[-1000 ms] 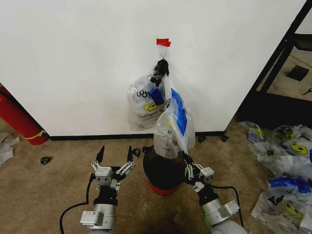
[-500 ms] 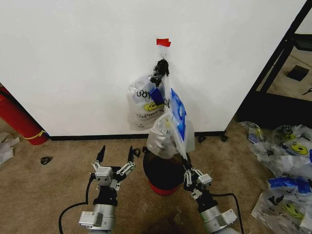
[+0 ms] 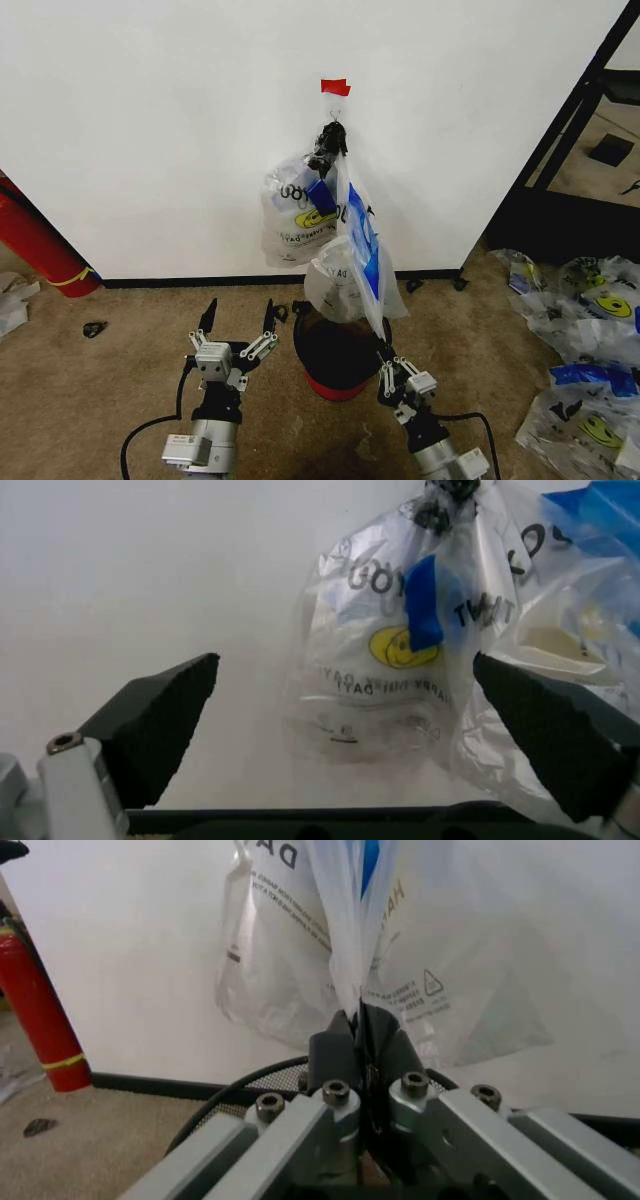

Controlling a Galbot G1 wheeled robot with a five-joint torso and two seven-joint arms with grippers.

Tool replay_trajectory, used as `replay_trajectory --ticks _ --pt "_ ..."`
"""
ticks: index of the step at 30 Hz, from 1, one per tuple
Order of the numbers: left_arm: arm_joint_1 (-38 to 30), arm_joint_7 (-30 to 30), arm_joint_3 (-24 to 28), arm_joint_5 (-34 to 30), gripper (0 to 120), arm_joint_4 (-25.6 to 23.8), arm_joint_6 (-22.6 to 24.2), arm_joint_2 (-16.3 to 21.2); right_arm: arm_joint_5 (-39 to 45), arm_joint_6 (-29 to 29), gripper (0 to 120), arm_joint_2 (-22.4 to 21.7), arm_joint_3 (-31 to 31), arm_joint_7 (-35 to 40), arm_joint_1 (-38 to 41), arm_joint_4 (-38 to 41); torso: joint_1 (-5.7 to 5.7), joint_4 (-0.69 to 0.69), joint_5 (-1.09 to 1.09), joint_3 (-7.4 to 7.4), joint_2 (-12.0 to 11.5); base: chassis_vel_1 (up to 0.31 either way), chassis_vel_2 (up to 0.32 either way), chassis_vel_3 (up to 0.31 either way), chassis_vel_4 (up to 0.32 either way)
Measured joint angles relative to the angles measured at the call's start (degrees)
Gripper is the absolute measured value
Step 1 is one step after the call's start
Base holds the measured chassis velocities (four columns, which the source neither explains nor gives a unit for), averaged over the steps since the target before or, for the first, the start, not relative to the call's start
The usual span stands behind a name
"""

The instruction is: Pick up the garbage bag from the wall and place it over the trash bin.

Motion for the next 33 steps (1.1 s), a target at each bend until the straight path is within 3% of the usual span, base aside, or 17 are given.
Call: replay_trajectory --ticks 10,15,18,21,22,25,26,28,29,30,32,33 --pt "0.0 0.0 1.4 -0.9 100 -0.9 0.8 1.1 -0.2 0.1 0 0.0 0.1 0.7 0.4 0.3 0.0 -0.01 0.0 0.0 0.0 0.0 0.0 0.0 0.0" --pt "-1.6 -0.2 4.2 -8.4 100 -4.5 5.5 6.8 0.1 -3.1 0 -0.5 0.0 2.1 5.9 1.1 0.0 0.02 0.0 0.0 0.0 0.0 0.0 0.0 0.0" --pt "-5.8 -1.6 6.2 -19.8 100 -8.0 11.5 13.9 -0.2 -5.2 0 -0.7 -0.3 2.9 9.6 1.2 0.0 0.01 -0.01 0.0 0.0 0.0 0.0 0.0 0.0" --pt "-16.4 -5.1 7.0 -35.6 100 -10.7 17.1 26.3 -0.9 -7.2 0 0.4 -1.2 3.5 12.5 0.4 0.0 -0.01 -0.02 0.01 0.0 0.0 0.0 0.0 0.0" --pt "-16.4 -5.1 7.0 -35.6 100 -10.7 17.1 26.3 -0.9 -7.2 0 0.4 -1.2 3.5 12.5 0.4 0.0 -0.01 -0.02 0.01 0.0 0.0 0.0 0.0 0.0" --pt "-27.8 -8.5 11.2 -47.2 100 -11.0 21.0 32.5 -1.9 -7.8 0 1.3 -1.7 3.7 13.9 -0.8 0.0 0.01 -0.02 0.01 0.0 0.0 0.0 0.0 0.0" --pt "-30.3 -9.0 12.5 -48.8 100 -10.9 21.5 33.2 -2.0 -7.9 0 1.5 -1.8 3.7 14.1 -1.0 0.01 0.01 -0.02 0.01 0.0 0.0 0.0 0.0 0.0" --pt "-42.0 -11.0 19.0 -53.8 99 -9.4 23.8 35.0 -2.6 -8.0 0 2.3 -2.0 3.8 14.6 -1.7 0.01 -0.03 -0.02 0.01 0.0 0.0 0.0 0.0 0.0" --pt "-47.4 -12.0 22.4 -55.0 99 -8.0 24.9 35.1 -2.9 -8.0 0 2.5 -2.0 3.8 14.6 -1.9 0.0 0.0 -0.01 0.01 0.0 0.0 0.0 0.0 0.0" --pt "-47.4 -12.0 22.4 -55.0 99 -8.0 24.9 35.1 -2.9 -8.0 0 2.5 -2.0 3.8 14.6 -1.9 0.0 0.0 -0.01 0.01 0.0 0.0 0.0 0.0 0.0" --pt "-54.7 -13.9 27.5 -55.7 99 -5.5 26.9 34.6 -3.2 -7.8 0 2.6 -1.6 3.8 14.5 -2.2 0.01 0.02 -0.01 0.01 0.0 0.0 0.0 0.0 0.0" --pt "-60.8 -15.9 32.3 -56.1 99 -3.2 29.1 33.6 -3.3 -7.5 0 2.6 -1.0 3.8 14.3 -2.2 0.01 0.02 -0.01 0.02 0.0 0.0 0.0 0.0 0.0"
